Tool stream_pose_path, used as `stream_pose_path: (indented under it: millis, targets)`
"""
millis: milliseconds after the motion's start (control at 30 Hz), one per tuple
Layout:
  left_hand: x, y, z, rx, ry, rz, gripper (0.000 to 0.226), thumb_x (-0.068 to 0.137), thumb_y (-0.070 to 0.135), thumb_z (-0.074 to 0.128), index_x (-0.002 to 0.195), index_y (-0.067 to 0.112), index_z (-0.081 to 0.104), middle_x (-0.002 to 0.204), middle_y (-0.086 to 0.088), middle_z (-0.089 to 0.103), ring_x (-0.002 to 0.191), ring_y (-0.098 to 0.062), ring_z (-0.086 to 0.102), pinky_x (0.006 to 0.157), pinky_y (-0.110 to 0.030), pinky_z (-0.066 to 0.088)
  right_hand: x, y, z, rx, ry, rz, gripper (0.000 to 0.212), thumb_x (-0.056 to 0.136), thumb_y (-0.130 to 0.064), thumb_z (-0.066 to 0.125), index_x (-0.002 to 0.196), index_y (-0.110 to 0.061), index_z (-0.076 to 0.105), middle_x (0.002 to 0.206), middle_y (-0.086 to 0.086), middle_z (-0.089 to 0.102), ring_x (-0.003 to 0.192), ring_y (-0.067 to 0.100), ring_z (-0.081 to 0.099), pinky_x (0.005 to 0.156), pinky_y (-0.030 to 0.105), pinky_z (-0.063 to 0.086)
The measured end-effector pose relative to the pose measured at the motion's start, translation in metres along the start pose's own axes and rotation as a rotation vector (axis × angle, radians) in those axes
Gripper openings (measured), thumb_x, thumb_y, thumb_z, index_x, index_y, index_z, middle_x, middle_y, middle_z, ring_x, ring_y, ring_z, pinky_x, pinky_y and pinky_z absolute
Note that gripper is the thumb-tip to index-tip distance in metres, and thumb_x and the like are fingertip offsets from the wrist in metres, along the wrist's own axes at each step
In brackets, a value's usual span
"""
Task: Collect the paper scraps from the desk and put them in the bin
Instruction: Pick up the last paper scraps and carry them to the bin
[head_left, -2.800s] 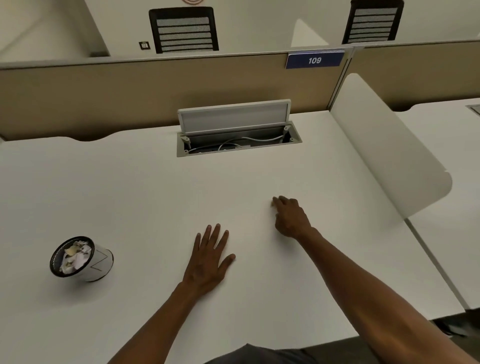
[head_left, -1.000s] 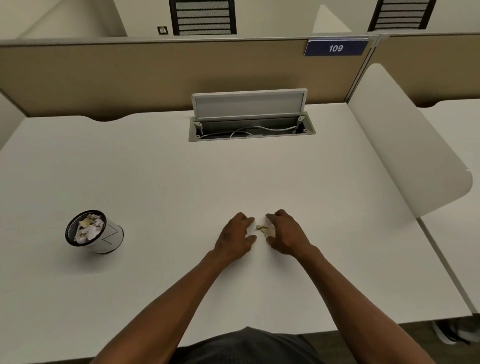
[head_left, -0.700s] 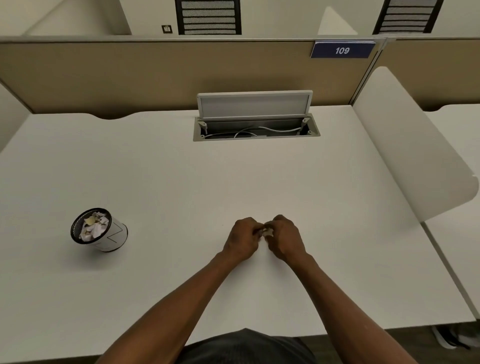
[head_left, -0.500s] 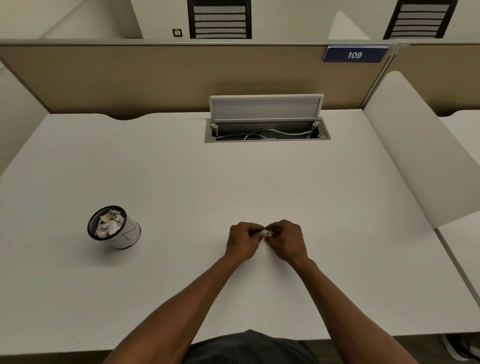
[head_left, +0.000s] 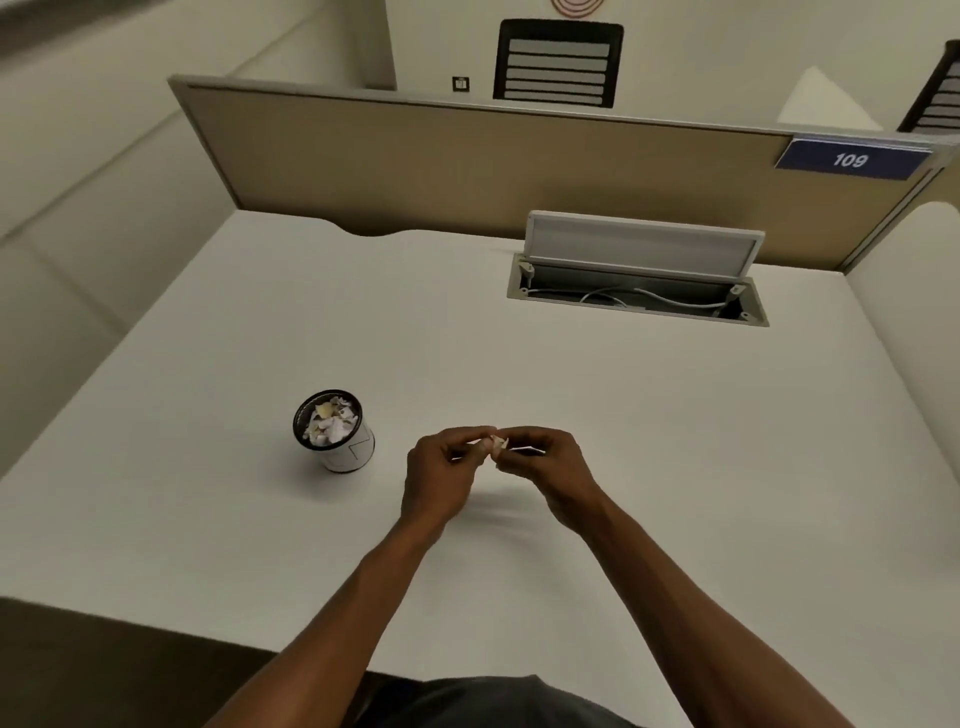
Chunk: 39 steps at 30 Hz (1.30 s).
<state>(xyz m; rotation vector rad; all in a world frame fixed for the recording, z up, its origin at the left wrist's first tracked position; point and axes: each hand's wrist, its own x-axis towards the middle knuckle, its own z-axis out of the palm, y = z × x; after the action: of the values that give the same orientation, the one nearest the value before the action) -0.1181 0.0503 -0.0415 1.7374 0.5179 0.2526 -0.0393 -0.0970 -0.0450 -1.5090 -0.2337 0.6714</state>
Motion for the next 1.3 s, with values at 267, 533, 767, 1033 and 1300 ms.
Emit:
stream_pose_path:
  millis: [267, 533, 767, 1033, 1300]
  targets:
    - [0.015, 0.003, -0.097, -0.029, 0.224, 0.035, 0.027, 0.09, 0.021, 0.072, 0.091, 0.048, 0.075, 0.092, 0.02, 0.076, 0.084, -0.002, 0.073, 0.069, -0.01, 0.052, 0.053, -0.037, 0.093, -0.01, -0.241, -0.004, 0.021, 0.082, -0.01, 0.08, 0.102, -0.003, 0.077, 0.102, 0.017, 0.075, 0.09, 0.019, 0.073, 0.082, 0.029, 0.059]
    - [0.028, -0.014, -0.148, 0.1, 0.375, 0.015, 0.016, 0.087, 0.022, 0.075, 0.1, 0.031, 0.078, 0.098, 0.018, 0.076, 0.093, 0.002, 0.07, 0.085, -0.027, 0.06, 0.093, -0.05, 0.161, -0.591, -0.186, -0.136, 0.024, 0.078, -0.027, 0.084, 0.098, -0.016, 0.079, 0.084, 0.0, 0.074, 0.08, 0.016, 0.073, 0.068, 0.023, 0.052]
    - [0.026, -0.03, -0.165, 0.385, 0.498, 0.204, 0.024, 0.092, 0.021, 0.069, 0.116, 0.018, 0.071, 0.115, 0.001, 0.074, 0.106, -0.015, 0.067, 0.091, -0.025, 0.053, 0.095, -0.051, 0.177, -0.949, -0.213, -0.472, 0.028, 0.086, -0.02, 0.069, 0.111, -0.008, 0.071, 0.102, 0.014, 0.074, 0.091, 0.03, 0.068, 0.081, 0.042, 0.056]
    - [0.018, -0.069, -0.171, 0.978, 0.067, 0.306, 0.062, 0.101, 0.056, 0.025, 0.153, 0.023, 0.034, 0.161, 0.007, 0.033, 0.154, -0.017, 0.015, 0.124, -0.05, 0.017, 0.08, -0.01, 0.16, -1.447, -0.356, -0.719, 0.059, 0.1, -0.043, 0.049, 0.151, -0.015, 0.036, 0.158, 0.006, 0.04, 0.154, 0.035, 0.015, 0.121, 0.052, 0.02]
    - [0.024, -0.056, -0.165, 0.947, 0.143, 0.331, 0.062, 0.101, 0.054, 0.03, 0.149, 0.016, 0.042, 0.155, 0.001, 0.043, 0.152, -0.02, 0.021, 0.123, -0.048, 0.019, 0.082, -0.007, 0.152, -1.258, -0.276, -0.741, 0.062, 0.103, -0.045, 0.043, 0.153, -0.009, 0.035, 0.159, 0.013, 0.037, 0.152, 0.032, 0.023, 0.121, 0.049, 0.029]
